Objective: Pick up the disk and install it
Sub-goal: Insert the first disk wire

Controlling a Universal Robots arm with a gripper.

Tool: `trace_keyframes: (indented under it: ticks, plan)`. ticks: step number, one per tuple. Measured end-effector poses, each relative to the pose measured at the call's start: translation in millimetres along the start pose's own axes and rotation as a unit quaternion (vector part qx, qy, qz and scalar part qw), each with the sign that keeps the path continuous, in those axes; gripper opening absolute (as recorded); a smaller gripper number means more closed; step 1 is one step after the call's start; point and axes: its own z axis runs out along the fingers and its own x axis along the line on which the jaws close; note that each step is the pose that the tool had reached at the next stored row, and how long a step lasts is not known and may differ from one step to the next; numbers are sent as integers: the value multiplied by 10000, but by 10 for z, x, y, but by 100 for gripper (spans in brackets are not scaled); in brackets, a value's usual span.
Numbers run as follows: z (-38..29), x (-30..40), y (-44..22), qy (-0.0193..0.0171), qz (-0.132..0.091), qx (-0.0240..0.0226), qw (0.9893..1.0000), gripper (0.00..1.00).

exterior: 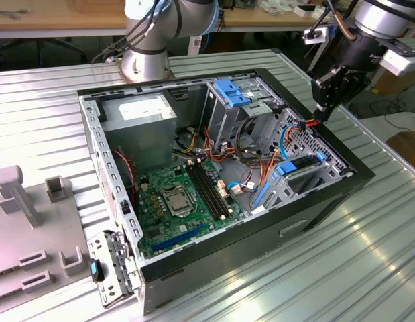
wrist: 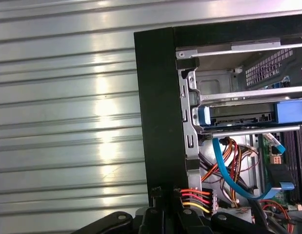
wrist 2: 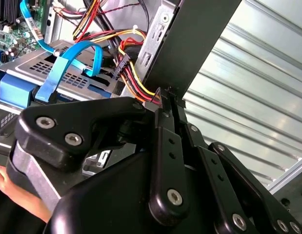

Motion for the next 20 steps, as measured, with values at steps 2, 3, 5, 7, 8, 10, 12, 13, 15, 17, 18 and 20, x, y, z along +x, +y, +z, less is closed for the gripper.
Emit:
trace_keyframes:
  ticks: [2, 3, 5, 7, 8, 10, 12, 13, 15, 17, 18, 20]
  plan:
    - [-29, 0, 1, 1, 0, -2, 10000, 16]
    - [-66, 0, 1, -2, 0, -4, 10000, 16]
    - [-122, 1, 2, -4, 1, -6, 10000, 16]
    - [-168, 2, 2, -4, 0, -7, 10000, 16]
    - [-171, 2, 3, -5, 0, -4, 10000, 16]
    - [-171, 2, 2, -5, 0, -5, 10000, 16]
    - [-173, 2, 2, -4, 0, -6, 10000, 16]
    - [-173, 2, 2, -4, 0, -6, 10000, 16]
    - [-173, 2, 2, -4, 0, -6, 10000, 16]
    - [-173, 2, 2, -5, 48, -6, 10000, 16]
    - [-174, 2, 2, -5, 98, -7, 10000, 16]
    - [-174, 1, 3, -7, 249, -9, 9997, 16]
